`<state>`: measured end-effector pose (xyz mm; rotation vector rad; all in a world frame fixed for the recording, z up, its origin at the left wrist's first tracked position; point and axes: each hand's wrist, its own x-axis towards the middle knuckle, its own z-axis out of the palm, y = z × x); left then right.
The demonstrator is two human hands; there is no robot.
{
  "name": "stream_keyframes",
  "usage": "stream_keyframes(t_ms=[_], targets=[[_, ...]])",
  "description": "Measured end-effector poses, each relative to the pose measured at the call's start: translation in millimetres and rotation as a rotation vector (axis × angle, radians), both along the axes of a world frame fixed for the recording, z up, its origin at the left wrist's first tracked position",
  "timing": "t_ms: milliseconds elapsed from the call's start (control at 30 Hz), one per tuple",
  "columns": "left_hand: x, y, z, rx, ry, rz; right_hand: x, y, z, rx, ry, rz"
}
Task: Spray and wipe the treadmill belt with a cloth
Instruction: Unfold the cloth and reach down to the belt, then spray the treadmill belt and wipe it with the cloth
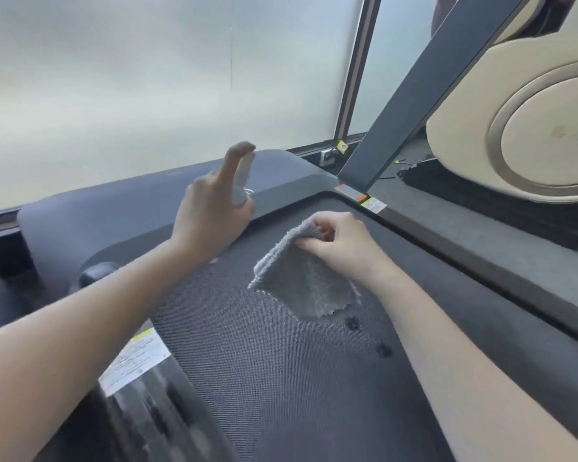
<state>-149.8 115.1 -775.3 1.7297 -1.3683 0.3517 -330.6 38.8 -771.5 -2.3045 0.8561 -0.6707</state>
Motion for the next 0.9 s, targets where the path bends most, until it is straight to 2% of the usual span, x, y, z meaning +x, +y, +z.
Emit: stream_keyframes(t_ms=[167,200,400,533,600,700,900], targets=[[30.5,34.7,5.5,-0.019,-0.039,0.084,82.4,-1.1,-34.4,0.308,0.008,0.219],[35.6,40.7,5.3,-0.020,-0.047,0.098,94.2,-6.1,-40.4,0.318,0.029,0.227],[52.3,70.3,11.0,0.077,-0.045,0.168,110.3,-44.6,-86.8,0.002,0.194,-0.092],[51.6,72.3,19.5,0.173,-0.031,0.184,98.5,-26.2,-99.8,-0.380,0.286,-0.044],[49.5,69.1,21.3,0.178,-0.014,0.152,96.5,-8.2,-105.9,-0.400,0.412,0.077],[45.6,59.1,15.1,0.171,-0.007,0.098,92.9,2.8,-122.2,-0.315,0.616,0.171],[39.6,25.5,-10.8,0.097,-0.026,-0.027,92.2,-5.2,-140.4,-0.327,0.580,0.060]])
